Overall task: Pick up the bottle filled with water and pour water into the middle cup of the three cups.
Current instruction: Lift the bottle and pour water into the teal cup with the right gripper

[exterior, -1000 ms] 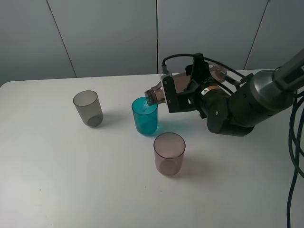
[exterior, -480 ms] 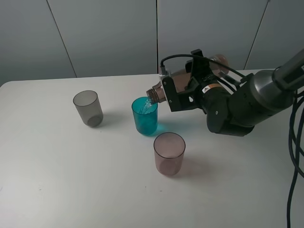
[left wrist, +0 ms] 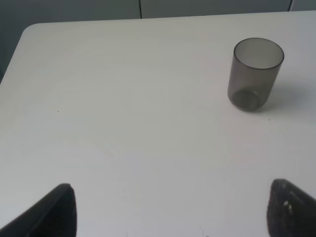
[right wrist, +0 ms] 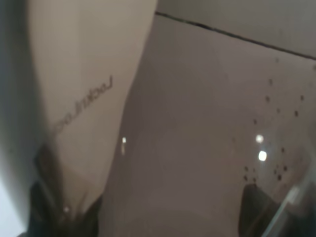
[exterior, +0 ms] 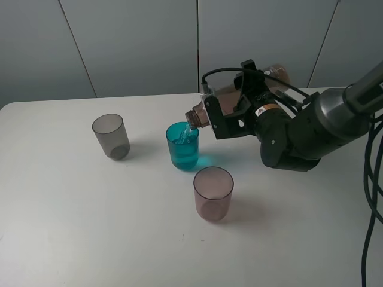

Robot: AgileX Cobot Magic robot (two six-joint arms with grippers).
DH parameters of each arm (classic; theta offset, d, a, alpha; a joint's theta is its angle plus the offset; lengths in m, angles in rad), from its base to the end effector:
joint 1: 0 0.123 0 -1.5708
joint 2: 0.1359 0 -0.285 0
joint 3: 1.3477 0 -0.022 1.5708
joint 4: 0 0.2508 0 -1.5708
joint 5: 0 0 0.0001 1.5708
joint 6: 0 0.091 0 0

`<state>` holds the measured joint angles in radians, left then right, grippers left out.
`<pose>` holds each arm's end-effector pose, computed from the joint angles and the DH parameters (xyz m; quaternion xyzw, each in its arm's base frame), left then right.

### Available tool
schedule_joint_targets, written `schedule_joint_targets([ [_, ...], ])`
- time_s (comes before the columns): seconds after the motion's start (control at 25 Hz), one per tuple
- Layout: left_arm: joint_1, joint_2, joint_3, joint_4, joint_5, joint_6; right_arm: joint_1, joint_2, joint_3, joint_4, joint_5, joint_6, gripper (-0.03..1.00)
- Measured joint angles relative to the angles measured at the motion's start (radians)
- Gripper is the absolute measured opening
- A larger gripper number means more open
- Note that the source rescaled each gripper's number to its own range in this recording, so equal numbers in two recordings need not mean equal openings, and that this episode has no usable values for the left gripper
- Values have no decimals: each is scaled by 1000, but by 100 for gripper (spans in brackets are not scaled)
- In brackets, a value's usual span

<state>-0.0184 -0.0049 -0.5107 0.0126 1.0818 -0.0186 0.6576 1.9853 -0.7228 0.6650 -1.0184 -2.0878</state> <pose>-0.0077 0.0012 0.2785 -0.0004 0.8546 -0.0033 0.5192 0.2988 0.1704 0.1223 -0.6435 0.4461 -0.4781 0.3980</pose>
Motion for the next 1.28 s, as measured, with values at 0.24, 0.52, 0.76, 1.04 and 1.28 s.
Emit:
schedule_joint_targets([
  [0.24, 0, 0, 0, 0, 0, 0, 0, 0, 0, -26, -26, -3, 0],
  [0.52, 0, 0, 0, 0, 0, 0, 0, 0, 0, -77, -47, -2, 0],
  [0.76, 0, 0, 0, 0, 0, 0, 0, 0, 0, -140, -52, -2, 0],
  [1.04, 0, 0, 0, 0, 0, 0, 0, 0, 0, -167, -64, -2, 0],
  [1.28, 0, 0, 0, 0, 0, 0, 0, 0, 0, -195, -102, -2, 0],
])
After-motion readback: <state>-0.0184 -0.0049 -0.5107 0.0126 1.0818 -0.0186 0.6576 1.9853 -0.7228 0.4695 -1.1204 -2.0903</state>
